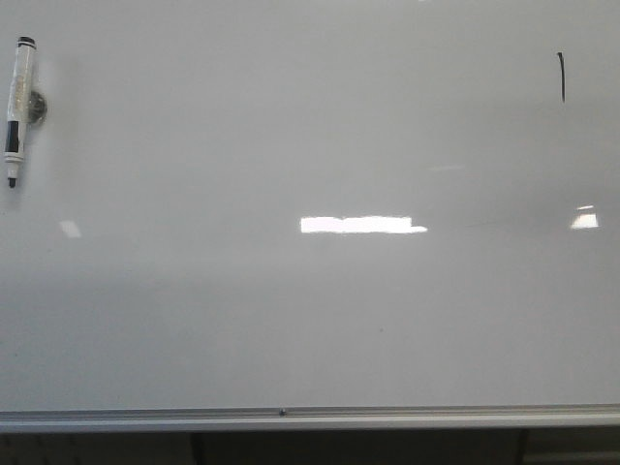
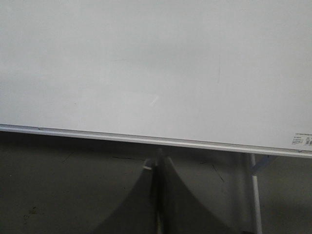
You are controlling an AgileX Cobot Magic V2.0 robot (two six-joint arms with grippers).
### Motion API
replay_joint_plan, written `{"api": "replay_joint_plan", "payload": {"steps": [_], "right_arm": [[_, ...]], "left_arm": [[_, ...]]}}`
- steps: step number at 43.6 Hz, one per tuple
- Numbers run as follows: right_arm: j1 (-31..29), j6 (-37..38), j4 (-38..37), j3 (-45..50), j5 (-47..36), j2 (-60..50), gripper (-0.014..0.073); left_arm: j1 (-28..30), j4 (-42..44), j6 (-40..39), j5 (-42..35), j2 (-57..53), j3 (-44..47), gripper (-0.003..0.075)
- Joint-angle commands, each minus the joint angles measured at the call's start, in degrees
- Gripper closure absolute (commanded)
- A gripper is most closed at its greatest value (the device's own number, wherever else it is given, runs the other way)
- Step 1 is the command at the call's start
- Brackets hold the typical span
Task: Write number 1 on whiteboard
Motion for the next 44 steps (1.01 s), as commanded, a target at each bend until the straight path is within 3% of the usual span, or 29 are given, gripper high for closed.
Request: {"api": "replay_joint_plan", "payload": {"steps": [1, 29, 34, 44], "right_arm": [[-0.1, 0.0, -0.8, -1.3, -3.6, 0.4, 0.0663], [-0.8, -0.1, -0.8, 0.8, -5.4, -1.5, 0.0663], [-4.0, -0.1, -0.7, 8.6, -14.8, -7.6, 0.0663], [-8.8, 0.0, -0.3, 29.8, -45.6, -20.0, 0.0663]], "left_arm": [[-0.4, -0.5, -0.3, -4.7, -1.1, 1.2, 0.0741], [-0.4, -0.5, -0.3, -4.7, -1.1, 1.2, 0.0741], [-0.4, -0.5, -0.3, -4.7, -1.1, 1.2, 0.0741], [-0.4, -0.5, -0.3, -4.7, -1.1, 1.2, 0.0741]]}}
